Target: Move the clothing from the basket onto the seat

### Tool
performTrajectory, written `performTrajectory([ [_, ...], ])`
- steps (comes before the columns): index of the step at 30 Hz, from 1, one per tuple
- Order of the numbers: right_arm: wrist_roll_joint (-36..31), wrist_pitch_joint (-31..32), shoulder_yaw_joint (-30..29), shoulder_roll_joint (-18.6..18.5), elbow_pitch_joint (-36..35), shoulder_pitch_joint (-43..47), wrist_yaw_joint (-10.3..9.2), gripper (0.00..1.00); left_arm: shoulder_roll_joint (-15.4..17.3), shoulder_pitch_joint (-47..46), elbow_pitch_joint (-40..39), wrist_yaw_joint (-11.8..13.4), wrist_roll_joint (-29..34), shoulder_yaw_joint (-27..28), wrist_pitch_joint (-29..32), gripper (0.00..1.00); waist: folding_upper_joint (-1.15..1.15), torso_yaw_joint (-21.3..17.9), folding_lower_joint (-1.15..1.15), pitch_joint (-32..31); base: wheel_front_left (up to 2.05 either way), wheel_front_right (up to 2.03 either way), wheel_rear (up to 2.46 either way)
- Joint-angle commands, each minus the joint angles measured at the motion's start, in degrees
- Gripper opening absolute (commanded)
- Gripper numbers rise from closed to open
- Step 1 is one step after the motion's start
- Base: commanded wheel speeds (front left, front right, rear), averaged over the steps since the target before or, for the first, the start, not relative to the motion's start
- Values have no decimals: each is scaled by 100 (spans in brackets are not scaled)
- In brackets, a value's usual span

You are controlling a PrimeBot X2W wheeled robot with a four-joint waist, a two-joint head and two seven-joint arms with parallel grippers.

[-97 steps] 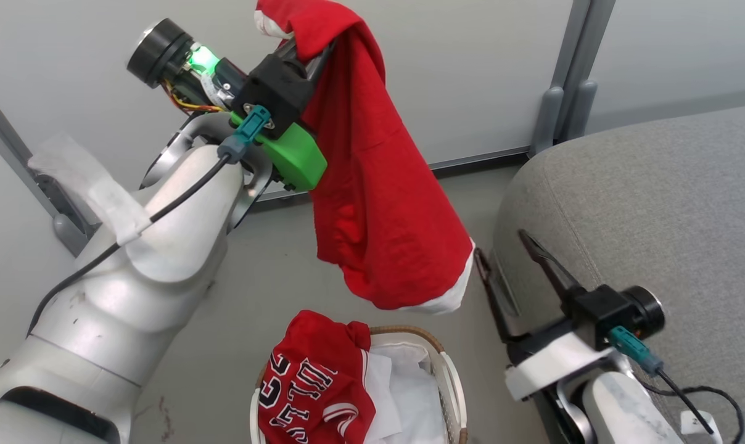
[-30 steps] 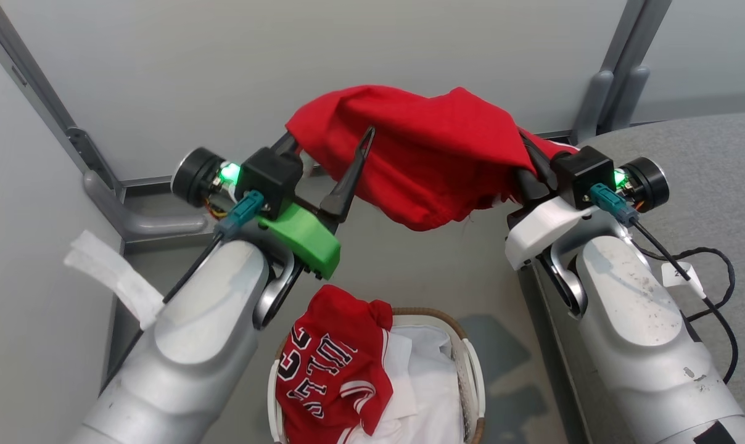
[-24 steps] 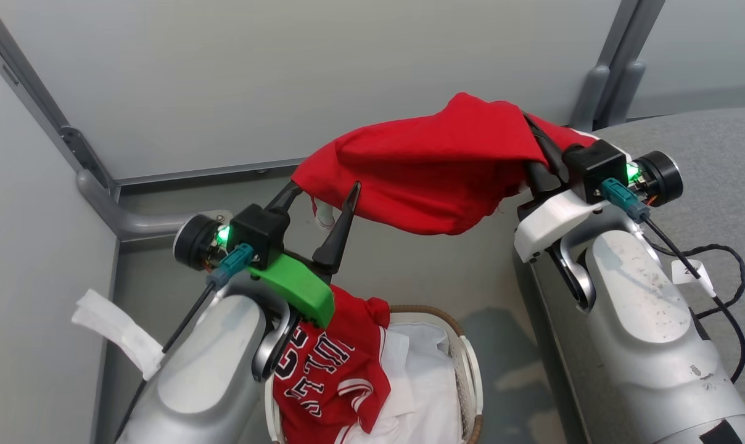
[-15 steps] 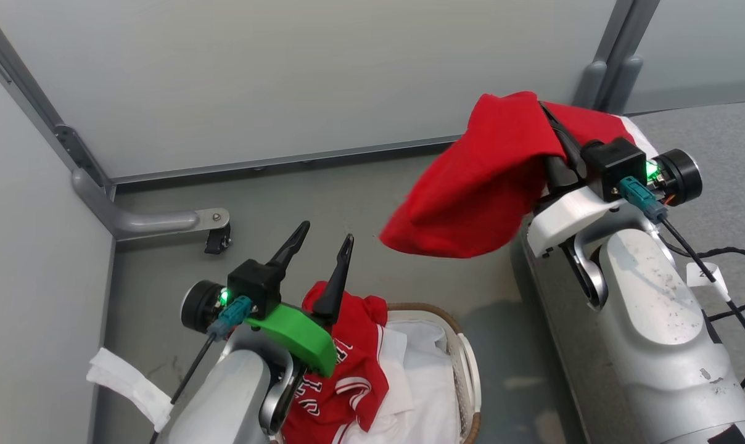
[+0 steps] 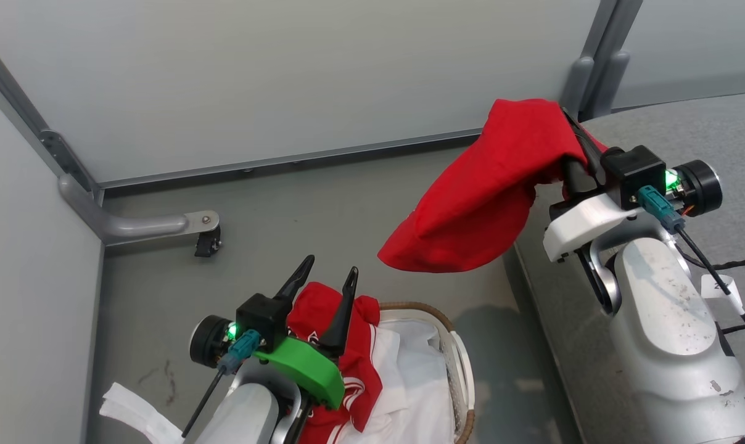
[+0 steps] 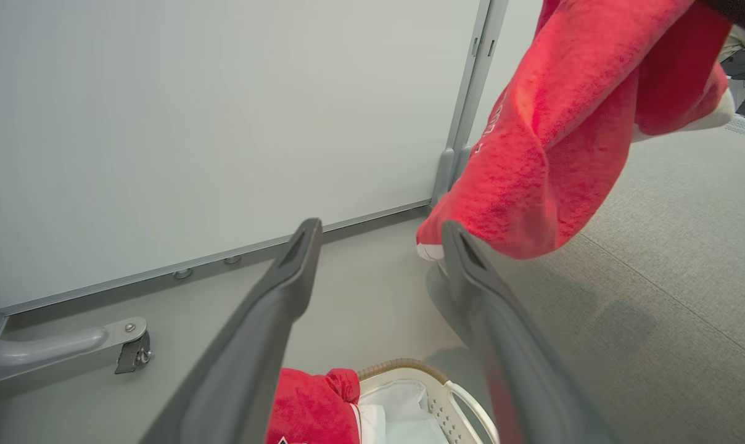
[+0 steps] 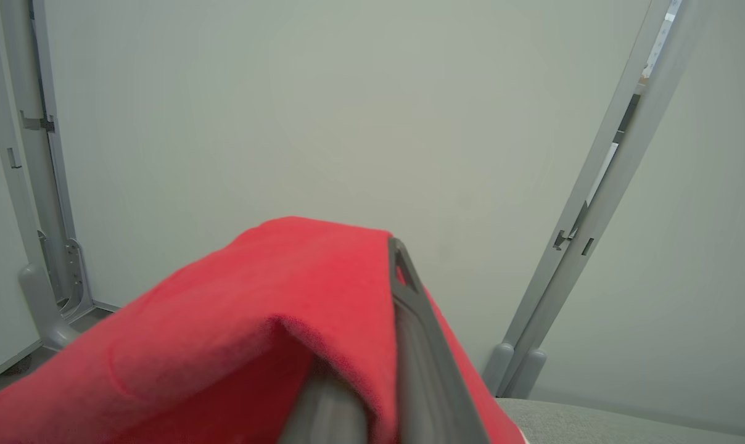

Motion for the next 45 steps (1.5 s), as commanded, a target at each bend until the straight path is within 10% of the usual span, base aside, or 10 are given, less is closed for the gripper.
performTrajectory([
  [1,-56,-28,-54,-25,-73,27,-6,0,1,86,-39,-14,65,-14,-6,100,0,-63,0,56,0,0,0],
  [26,-389,-28,-647,-19,-512,152,-7,0,-2,-166,-358,-16,146,-480,-6,100,0,-1964,0,931,0,0,0],
  [45,-608,-27,-2062,-616,-200,-1979,-7,0,458,-934,-716,-16,465,-692,-6,100,0,-1452,0,2710,0,0,0],
])
